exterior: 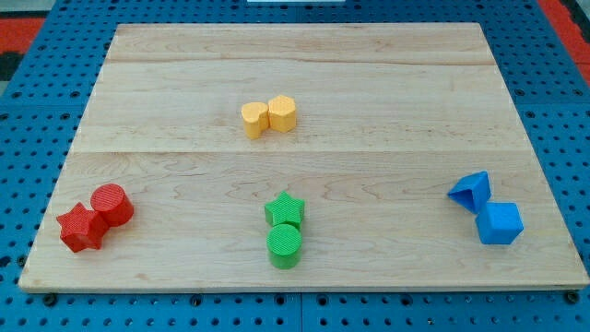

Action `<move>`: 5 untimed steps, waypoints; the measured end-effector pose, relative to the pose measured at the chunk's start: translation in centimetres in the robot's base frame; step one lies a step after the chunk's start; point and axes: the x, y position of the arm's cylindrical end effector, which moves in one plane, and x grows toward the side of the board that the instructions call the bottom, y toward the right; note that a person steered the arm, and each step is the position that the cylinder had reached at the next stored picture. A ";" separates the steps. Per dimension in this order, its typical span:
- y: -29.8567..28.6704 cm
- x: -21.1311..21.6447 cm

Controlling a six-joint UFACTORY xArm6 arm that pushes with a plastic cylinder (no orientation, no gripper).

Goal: Place the blue triangle diagonally to yellow blocks

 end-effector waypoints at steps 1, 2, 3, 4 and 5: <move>-1.8 -3.8; -3.0 -4.9; -5.0 -4.9; -8.3 -4.9; -10.1 -3.9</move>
